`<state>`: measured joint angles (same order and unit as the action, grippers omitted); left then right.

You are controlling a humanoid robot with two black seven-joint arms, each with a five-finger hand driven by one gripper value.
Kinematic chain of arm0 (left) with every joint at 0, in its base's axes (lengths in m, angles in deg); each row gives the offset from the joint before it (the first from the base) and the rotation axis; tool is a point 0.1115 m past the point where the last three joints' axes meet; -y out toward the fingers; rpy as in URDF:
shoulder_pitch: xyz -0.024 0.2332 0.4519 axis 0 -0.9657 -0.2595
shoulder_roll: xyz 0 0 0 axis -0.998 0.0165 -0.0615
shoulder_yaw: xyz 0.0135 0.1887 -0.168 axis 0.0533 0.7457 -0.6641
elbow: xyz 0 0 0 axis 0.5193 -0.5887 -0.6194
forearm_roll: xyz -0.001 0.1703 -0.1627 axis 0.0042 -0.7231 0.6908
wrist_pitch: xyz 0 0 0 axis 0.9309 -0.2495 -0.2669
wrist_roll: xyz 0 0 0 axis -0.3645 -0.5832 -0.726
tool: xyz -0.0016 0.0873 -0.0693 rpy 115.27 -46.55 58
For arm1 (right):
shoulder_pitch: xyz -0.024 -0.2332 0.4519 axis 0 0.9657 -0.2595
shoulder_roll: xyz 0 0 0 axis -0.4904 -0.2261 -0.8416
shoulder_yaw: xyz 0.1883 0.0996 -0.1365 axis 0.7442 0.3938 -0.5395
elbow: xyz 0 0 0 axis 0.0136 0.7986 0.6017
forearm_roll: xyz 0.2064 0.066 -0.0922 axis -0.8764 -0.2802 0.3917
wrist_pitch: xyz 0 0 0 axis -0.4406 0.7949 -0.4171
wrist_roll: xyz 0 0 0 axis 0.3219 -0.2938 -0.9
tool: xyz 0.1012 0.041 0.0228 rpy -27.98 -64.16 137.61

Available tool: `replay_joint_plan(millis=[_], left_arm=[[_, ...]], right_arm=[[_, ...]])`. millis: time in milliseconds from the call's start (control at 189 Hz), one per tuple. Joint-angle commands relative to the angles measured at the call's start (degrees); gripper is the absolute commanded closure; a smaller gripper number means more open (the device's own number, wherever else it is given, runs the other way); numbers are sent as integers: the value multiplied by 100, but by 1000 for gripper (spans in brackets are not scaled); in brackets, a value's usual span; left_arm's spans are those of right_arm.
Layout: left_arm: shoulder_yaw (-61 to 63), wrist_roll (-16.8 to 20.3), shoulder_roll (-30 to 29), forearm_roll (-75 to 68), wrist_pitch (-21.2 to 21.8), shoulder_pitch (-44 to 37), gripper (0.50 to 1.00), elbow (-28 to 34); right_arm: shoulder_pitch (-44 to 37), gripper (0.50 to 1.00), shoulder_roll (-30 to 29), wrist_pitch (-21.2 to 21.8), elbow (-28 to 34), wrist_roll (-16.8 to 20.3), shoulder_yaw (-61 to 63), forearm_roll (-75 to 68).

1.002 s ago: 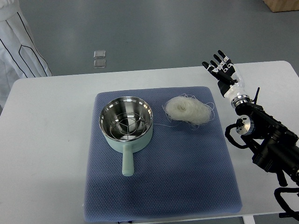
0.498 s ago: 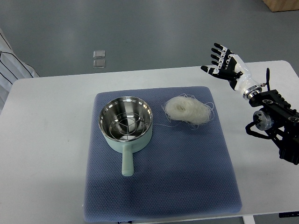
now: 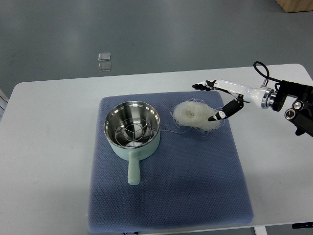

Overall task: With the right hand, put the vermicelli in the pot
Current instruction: 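Reach the right hand over the white vermicelli bundle and lower it, then close the right hand fingers around the vermicelli bundle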

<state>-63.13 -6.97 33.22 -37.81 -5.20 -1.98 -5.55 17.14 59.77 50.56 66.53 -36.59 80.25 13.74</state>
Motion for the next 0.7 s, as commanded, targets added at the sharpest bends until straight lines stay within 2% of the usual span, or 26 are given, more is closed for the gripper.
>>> replay_joint_plan(millis=[0,133,292,493,695], left_arm=[[0,0,0,0,1,0,500,0],[0,0,0,0,1,0,500,0],[0,0,0,0,1,0,500,0],[9,0,0,0,1,0,500,0],[9,0,0,0,1,0,500,0]], right_arm=[[-36,572,-29,10,2,24,-69,398],[-177,574,-82,-175,-68,51,-517,600],[-273,576,-293,-719,-323,95,-982,609],[-291,576,-504,-922,-613,104,-1018,609],[-317,579,-794,-1124,-859,341,-1027,609]])
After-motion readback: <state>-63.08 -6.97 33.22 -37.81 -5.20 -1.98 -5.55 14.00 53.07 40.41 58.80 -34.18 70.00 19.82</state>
